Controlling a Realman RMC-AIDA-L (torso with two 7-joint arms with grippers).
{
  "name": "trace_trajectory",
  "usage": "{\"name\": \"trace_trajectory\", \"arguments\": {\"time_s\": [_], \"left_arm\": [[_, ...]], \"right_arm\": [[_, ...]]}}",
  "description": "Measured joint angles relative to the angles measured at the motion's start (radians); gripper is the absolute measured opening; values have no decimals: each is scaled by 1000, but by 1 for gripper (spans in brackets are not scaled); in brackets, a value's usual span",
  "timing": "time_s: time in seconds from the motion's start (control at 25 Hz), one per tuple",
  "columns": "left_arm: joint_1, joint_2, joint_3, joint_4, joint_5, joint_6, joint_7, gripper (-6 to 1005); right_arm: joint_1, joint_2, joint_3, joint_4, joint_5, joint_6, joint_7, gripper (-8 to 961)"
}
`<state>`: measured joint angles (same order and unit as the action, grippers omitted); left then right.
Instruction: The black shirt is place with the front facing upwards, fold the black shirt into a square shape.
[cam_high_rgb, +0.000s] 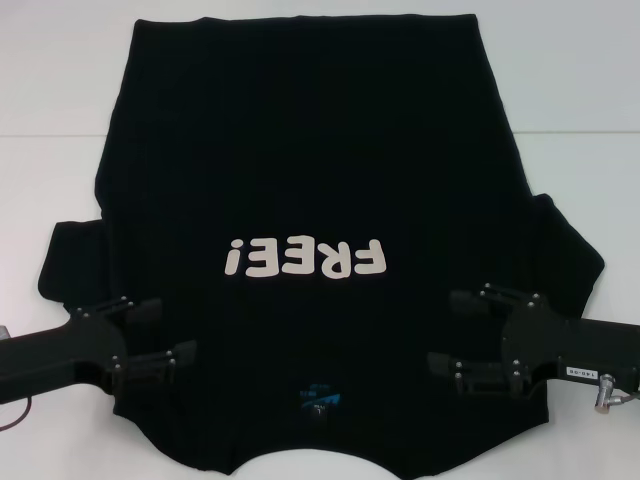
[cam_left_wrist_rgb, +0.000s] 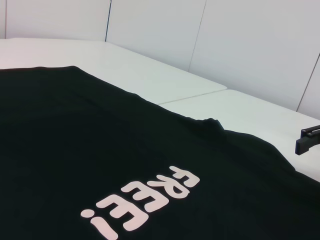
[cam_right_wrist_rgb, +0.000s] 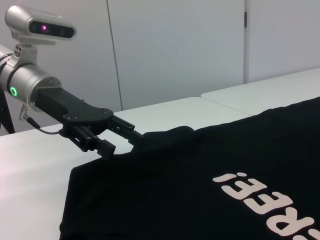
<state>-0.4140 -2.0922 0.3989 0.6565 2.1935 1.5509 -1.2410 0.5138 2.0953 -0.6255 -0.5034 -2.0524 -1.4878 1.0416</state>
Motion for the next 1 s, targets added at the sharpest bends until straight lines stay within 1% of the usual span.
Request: {"name": "trace_trajectory", "arguments": {"time_s": [0.56, 0.72, 0.8, 0.88, 0.92, 1.0], "left_arm": [[2, 0, 0, 0, 2, 0, -7, 843], [-3, 11, -20, 3, -3, 11, -161, 844], [-11, 31, -32, 4, -2, 16, -313, 844], [-20, 53, -31, -3, 3, 19, -427, 844], [-26, 69, -25, -8, 8, 19, -507, 844], [-43, 111, -11, -21, 20, 20, -659, 844]], "right_arm": [[0, 0, -3, 2, 0, 0, 0, 916], [0, 0, -3, 3, 0, 0, 1, 916], [0, 0, -2, 4, 0, 0, 2, 916], [0, 0, 0, 6, 0, 0, 3, 916], [0, 0, 0, 8, 0, 0, 3, 916], [0, 0, 1, 10, 0, 0, 4, 916]]}}
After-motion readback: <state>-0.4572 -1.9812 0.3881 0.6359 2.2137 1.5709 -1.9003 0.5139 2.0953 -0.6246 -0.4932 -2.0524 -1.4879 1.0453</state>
